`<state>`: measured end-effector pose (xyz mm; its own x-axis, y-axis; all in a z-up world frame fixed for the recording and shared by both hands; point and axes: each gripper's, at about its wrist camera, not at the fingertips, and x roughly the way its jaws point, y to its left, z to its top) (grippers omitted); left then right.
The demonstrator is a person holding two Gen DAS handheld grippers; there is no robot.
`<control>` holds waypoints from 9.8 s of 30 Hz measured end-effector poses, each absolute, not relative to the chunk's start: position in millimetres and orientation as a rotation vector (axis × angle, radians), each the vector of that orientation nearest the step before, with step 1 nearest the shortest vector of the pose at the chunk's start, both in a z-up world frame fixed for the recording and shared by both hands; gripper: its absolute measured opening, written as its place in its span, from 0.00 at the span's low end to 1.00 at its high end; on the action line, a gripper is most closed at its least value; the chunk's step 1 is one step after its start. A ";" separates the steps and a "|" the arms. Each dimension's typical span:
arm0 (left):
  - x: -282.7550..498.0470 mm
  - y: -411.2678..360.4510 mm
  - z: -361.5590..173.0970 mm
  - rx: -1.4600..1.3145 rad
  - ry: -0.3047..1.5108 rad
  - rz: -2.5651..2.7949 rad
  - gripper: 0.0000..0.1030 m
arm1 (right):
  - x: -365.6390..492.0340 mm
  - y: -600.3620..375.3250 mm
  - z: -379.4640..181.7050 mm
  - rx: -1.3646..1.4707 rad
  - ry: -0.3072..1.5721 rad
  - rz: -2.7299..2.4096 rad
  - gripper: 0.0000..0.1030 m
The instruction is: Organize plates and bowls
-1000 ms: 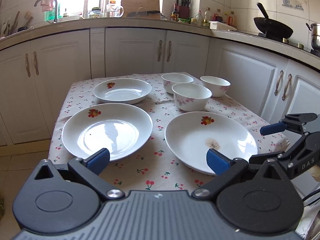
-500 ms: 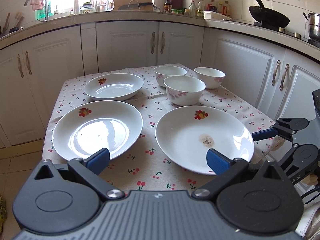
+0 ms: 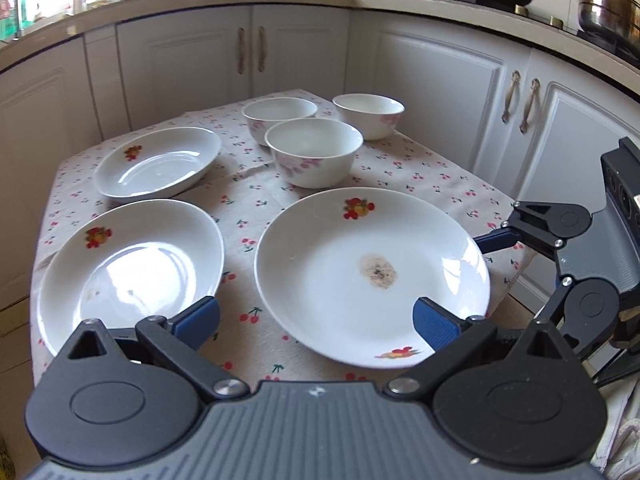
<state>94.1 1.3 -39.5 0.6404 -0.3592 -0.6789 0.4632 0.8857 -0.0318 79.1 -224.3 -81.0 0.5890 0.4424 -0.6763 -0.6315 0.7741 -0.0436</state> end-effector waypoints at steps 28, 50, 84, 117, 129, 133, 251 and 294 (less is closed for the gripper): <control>202.7 -39.6 -50.4 0.315 0.947 -0.685 0.97 | 87.1 -224.7 -88.7 -0.334 0.682 0.706 1.00; 227.0 -51.1 -57.9 0.373 1.081 -0.805 0.83 | 87.5 -220.1 -84.1 -0.305 0.688 0.701 1.00; 258.6 -56.4 -53.2 0.348 1.273 -0.899 0.81 | 90.9 -218.5 -79.1 -0.303 0.714 0.702 1.00; 270.2 82.3 -14.7 0.149 1.152 -0.719 0.81 | 149.6 -120.6 -41.8 -0.383 0.698 0.879 1.00; 280.5 115.3 -32.2 0.098 1.156 -0.687 0.81 | 159.9 -84.8 -45.4 -0.413 0.734 0.886 1.00; 283.9 121.1 -38.4 0.083 1.157 -0.685 0.81 | 160.5 -79.5 -43.3 -0.417 0.744 0.880 1.00; 280.3 159.4 -1.6 0.166 0.712 -0.518 0.86 | 248.2 -96.1 20.9 -0.309 0.669 0.609 1.00; 472.3 126.1 -65.4 0.057 1.136 -0.555 0.76 | 359.0 -69.6 -60.7 -0.417 0.913 0.761 0.89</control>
<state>472.3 126.1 -65.4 0.3019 -0.3895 -0.8701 0.4464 0.8643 -0.2320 359.0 -69.6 -60.7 0.3823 0.4083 -0.8289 -0.7415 0.6708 -0.0116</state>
